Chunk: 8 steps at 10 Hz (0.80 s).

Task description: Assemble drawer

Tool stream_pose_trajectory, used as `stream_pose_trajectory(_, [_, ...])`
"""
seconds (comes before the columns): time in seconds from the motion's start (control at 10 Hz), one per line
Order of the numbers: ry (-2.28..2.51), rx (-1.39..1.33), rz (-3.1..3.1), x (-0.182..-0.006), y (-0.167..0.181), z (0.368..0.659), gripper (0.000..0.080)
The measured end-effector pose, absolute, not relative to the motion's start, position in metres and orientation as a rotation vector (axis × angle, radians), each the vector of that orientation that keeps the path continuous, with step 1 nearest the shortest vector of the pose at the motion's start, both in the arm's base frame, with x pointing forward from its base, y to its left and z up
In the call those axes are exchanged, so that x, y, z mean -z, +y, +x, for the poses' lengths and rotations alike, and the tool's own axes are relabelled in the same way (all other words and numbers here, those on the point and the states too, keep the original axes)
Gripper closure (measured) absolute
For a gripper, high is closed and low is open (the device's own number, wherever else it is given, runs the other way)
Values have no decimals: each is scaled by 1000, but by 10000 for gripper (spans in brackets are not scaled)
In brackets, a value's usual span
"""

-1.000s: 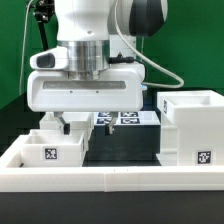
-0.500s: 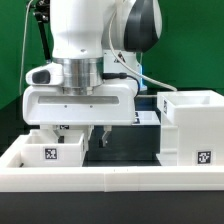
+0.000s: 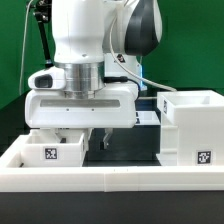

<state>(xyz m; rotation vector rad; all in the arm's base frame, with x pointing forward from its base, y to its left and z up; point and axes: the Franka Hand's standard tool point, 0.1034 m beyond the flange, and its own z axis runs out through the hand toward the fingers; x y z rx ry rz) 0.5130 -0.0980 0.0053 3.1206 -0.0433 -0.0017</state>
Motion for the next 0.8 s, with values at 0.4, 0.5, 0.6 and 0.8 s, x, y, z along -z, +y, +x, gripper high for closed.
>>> stream_pose_trajectory(0.4, [-43,2,3121,-5,-98,513,592])
stream_pose_trajectory(0.5, [-41,2,3121,-5,-97,513,719])
stream_pose_trajectory(0.6, [-39,1,3122,-5,-97,513,758])
stream_pose_trajectory(0.8, [-40,1,3122,-5,-97,513,758])
